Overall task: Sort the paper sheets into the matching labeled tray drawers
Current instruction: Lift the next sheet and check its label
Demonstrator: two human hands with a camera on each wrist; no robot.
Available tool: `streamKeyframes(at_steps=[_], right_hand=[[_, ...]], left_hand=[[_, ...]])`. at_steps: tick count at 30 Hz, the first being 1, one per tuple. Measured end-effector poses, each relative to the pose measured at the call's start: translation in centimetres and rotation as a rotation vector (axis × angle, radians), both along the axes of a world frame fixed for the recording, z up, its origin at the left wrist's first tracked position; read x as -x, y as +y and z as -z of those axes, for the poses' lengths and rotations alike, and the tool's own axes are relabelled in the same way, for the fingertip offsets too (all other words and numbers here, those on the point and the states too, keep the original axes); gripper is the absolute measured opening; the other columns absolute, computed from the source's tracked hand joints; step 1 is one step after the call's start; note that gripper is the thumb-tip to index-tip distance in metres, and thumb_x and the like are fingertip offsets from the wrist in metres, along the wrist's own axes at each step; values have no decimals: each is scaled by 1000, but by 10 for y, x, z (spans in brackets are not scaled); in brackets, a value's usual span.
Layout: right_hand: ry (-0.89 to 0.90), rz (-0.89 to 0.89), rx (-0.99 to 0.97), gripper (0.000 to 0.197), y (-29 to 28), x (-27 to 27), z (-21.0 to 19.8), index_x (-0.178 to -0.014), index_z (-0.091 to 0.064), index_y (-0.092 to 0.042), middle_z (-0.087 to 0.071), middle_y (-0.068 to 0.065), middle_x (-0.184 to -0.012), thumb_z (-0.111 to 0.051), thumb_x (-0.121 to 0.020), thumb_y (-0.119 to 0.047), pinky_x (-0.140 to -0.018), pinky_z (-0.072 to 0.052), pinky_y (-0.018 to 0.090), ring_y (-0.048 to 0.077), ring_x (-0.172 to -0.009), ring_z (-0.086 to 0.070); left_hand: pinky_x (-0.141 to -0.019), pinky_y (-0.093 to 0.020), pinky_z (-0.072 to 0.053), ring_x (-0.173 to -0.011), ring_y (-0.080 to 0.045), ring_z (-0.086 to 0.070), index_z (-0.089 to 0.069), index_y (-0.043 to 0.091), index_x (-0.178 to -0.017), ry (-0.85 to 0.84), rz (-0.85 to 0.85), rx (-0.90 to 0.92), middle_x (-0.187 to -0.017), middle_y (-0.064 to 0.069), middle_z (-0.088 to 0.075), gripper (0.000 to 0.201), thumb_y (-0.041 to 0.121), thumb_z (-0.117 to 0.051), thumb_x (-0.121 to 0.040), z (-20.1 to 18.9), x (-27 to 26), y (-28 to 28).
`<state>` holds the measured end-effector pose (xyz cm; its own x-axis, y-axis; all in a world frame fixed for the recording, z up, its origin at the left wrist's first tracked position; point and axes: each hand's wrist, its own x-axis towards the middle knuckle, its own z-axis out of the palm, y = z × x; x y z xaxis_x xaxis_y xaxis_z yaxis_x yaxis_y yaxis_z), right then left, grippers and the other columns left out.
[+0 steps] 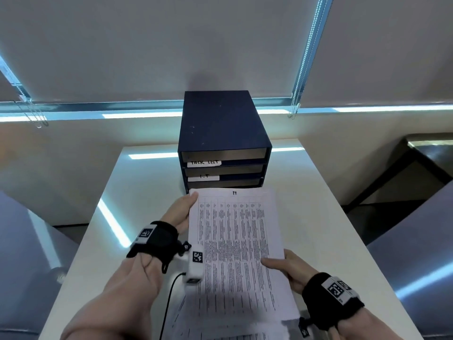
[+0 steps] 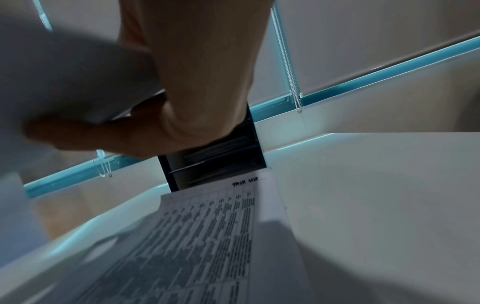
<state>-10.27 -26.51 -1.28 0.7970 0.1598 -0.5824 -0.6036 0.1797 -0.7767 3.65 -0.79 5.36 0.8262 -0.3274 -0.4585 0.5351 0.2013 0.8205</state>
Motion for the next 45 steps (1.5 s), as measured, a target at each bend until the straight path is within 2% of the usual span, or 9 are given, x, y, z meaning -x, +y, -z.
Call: streamKeyframes(at_steps=[4, 18, 26, 30, 34, 37, 39, 42, 45], right_hand=[[15, 9, 30, 37, -2, 0, -1, -121, -58, 0, -69, 16, -116, -66, -85, -2, -100, -48, 47, 31, -109, -65], [-37, 204, 47, 30, 0, -9, 5, -121, -54, -16, -68, 14, -117, -50, -95, -2, -93, -51, 49, 34, -104, -67], [-38, 175, 136, 36, 0, -77, -21, -131, -45, -9, -62, 15, -118, -45, -97, 1, -102, -43, 51, 36, -110, -60], [-65, 151, 228, 41, 0, -135, -37, -138, -41, -5, -56, 22, -130, -45, -97, -1, -100, -44, 52, 39, -113, -58], [-111, 177, 230, 39, 4, -176, -49, -136, -42, -7, -59, 19, -123, -44, -98, -2, -93, -49, 49, 34, -105, -59], [-89, 160, 189, 37, 1, -177, -41, -130, -48, -9, -63, 14, -121, -55, -94, -13, -89, -53, 46, 32, -105, -63], [-39, 106, 238, 29, -4, -167, -35, -110, -57, -12, -68, 6, -100, -69, -86, -24, -58, -54, 29, 23, -75, -64], [38, 204, 57, 13, -11, -168, -19, -92, -58, -7, -69, 6, -74, -67, -84, -3, -39, -47, 20, 15, -46, -58], [48, 474, -278, 14, -1, -193, -18, -96, -53, 1, -71, 20, -78, -55, -87, 11, -53, -59, 26, 23, -64, -72]], left_hand=[[-99, -41, -42, -114, -34, -55, -47, -4, -130, 17, -16, -81, -129, -24, -56, 39, 20, -29, -104, 0, -2, -5], [-89, -40, -48, -103, -33, -60, -47, -7, -128, 21, -99, -151, -121, -25, -59, 39, 20, -37, -103, 8, -38, -9], [-93, -42, -46, -102, -32, -62, -46, -10, -131, 112, -107, -116, -122, -24, -59, 38, 9, -46, -98, 17, -50, -1], [-96, -47, -48, -105, -30, -66, -53, 3, -125, 118, 13, -92, -120, -18, -64, 38, 24, -53, -94, 22, -22, 8], [-78, -50, -57, -81, -35, -70, -49, 21, -93, 46, 38, -165, -87, -11, -71, 7, 25, -54, -96, 27, -5, 1], [-60, -36, -58, -58, -25, -64, -55, 5, -113, -14, -49, -182, -82, -14, -73, 26, 25, -47, -98, 45, -14, -2], [-54, -31, -55, -52, -21, -59, -55, -1, -118, -10, -113, -199, -79, -14, -71, 33, 25, -46, -99, 56, -23, -4], [-58, -30, -50, -57, -20, -60, -52, -5, -123, -25, -183, -178, -76, -12, -70, 41, 26, -50, -96, 58, -36, -11], [-80, -28, -54, -90, -25, -69, -44, -11, -127, -6, -224, -104, -97, -18, -71, 46, 19, -55, -94, 47, -65, -18]])
